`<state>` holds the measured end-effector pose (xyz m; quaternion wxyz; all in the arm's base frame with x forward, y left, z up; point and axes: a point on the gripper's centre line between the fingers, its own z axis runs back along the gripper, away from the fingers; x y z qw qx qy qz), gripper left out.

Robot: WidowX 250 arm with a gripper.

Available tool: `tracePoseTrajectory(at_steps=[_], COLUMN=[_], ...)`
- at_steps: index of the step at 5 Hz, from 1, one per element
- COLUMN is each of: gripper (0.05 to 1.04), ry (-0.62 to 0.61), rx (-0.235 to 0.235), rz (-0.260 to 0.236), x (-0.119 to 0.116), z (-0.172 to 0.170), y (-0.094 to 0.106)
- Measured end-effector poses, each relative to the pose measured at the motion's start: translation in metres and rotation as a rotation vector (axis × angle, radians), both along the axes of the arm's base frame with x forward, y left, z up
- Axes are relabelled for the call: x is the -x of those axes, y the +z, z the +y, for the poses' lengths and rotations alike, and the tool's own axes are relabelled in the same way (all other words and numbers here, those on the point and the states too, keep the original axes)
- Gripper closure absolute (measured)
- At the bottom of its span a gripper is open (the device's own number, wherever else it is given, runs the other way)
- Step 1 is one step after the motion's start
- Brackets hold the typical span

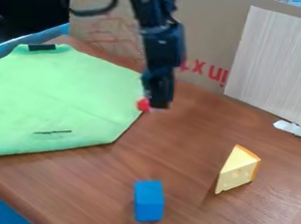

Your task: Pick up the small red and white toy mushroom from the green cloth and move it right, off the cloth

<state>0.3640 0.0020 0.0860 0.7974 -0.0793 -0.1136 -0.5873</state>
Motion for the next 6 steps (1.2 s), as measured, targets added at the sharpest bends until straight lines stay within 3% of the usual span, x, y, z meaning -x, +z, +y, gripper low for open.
tracePoseTrajectory(at_steps=[2, 3, 4, 5, 6], gripper=[0.784, 0.499, 0.206, 0.077, 0.081], ry=[0.021, 0.027, 0.043, 0.056, 0.106], rx=[-0.040, -0.040, -0.016, 0.060, 0.158], rz=[-0.040, -0.085, -0.091, -0.156, -0.232], x=[-0.037, -0.042, -0.034, -0.030, -0.015], z=[-0.043, -0.041, -0.028, -0.011, 0.026], y=[-0.027, -0.027, -0.023, 0.019, 0.062])
